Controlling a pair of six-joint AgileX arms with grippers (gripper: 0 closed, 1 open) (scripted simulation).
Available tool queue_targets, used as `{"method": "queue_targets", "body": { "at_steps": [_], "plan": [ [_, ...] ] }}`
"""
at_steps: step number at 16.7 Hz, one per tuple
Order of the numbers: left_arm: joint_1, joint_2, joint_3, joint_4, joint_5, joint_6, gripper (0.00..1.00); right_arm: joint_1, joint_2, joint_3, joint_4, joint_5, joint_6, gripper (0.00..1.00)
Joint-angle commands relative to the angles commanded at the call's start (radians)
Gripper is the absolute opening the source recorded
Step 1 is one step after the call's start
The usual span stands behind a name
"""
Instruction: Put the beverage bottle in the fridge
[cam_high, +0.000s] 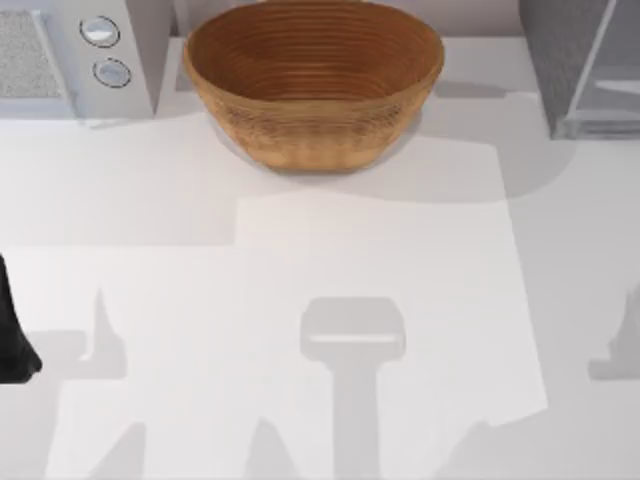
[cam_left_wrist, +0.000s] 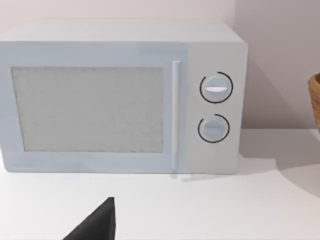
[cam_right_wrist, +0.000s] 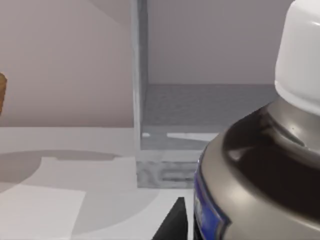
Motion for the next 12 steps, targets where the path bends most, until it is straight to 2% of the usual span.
{"method": "queue_targets", "body": {
  "at_steps": [7,12],
  "plan": [
    [0.000,0.000,0.000,0.000,0.000,0.000,1.00,-0.008,0.022,0.027,0.029,-0.006,0.004,0.01],
    [0.000,0.000,0.000,0.000,0.000,0.000,1.00,-0.043,0.233,0.166,0.181,-0.039,0.021,0.01]
  ]
}}
